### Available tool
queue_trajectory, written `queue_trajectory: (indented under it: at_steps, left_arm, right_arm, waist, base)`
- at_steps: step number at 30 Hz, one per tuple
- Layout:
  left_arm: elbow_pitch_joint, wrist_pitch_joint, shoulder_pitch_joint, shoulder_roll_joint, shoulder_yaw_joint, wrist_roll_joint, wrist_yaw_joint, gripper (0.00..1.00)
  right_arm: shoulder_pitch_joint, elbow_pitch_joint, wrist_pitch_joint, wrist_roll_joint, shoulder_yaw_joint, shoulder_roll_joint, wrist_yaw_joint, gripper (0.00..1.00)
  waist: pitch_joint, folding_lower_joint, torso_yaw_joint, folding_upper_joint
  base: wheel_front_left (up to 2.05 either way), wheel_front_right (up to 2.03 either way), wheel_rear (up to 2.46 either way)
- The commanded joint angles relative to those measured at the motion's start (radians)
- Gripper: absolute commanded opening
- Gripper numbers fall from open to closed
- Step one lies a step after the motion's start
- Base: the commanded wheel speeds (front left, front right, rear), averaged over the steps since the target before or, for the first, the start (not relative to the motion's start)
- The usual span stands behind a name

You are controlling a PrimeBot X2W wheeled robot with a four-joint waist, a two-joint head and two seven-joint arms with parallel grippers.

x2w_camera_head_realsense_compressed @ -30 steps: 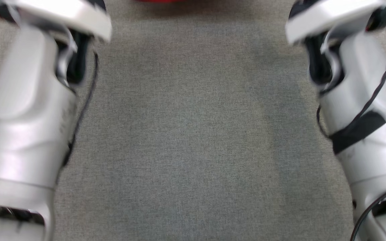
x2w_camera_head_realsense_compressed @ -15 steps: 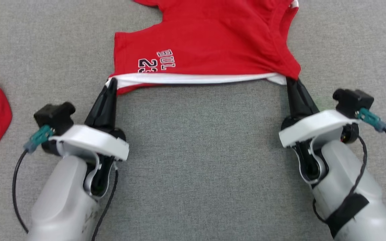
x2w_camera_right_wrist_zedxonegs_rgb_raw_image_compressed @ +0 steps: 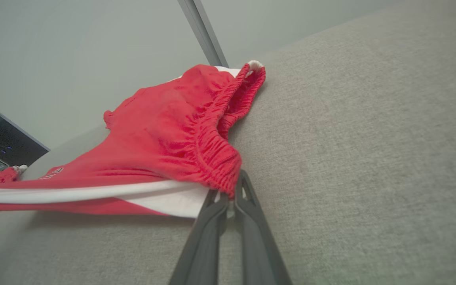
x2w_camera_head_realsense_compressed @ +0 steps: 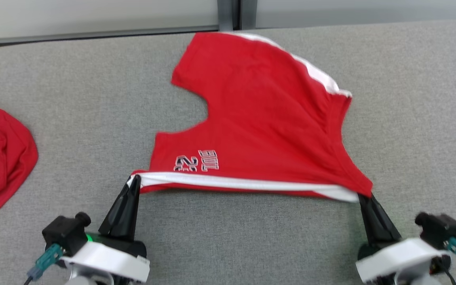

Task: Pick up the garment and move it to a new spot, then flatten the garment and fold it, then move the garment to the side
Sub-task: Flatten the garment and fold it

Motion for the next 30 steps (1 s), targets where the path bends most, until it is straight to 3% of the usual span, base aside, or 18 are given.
queue_trajectory:
  at_steps: [1, 8, 13, 20, 30]
  left_arm:
    - [-0.042, 0.007, 0.034, 0.026, 0.021, -0.002, 0.022, 0.00]
    - [-0.252, 0.104, 0.177, 0.055, 0.034, -0.018, 0.087, 0.00]
    - [-0.309, 0.138, 0.168, 0.070, 0.043, -0.030, 0.094, 0.00]
    - [-0.256, 0.170, -0.024, 0.096, 0.016, -0.034, 0.044, 0.00]
    - [-0.017, 0.209, -0.440, 0.147, -0.053, -0.095, -0.002, 0.00]
  right_arm:
    - [0.072, -0.058, 0.032, -0.022, -0.049, -0.007, -0.005, 0.00]
    - [0.311, -0.366, 0.228, -0.106, -0.172, 0.047, -0.006, 0.00]
    - [0.341, -0.470, 0.314, -0.107, -0.200, 0.073, -0.007, 0.00]
    - [0.217, -0.455, 0.342, -0.043, -0.195, 0.087, -0.006, 0.00]
    - [-0.081, -0.302, 0.258, 0.026, -0.156, 0.088, -0.004, 0.00]
  waist:
    - [-0.034, 0.0000, 0.007, 0.0000]
    - [-0.057, 0.0000, 0.001, 0.0000]
    - [-0.049, 0.0000, -0.011, 0.0000]
    - [0.024, 0.0000, -0.021, 0.0000]
    - [0.200, 0.0000, -0.080, 0.0000]
  base:
    - [0.00, 0.00, 0.00]
    - [0.00, 0.00, 0.00]
    - [0.00, 0.00, 0.00]
    - [0.00, 0.00, 0.00]
    - [0.00, 0.00, 0.00]
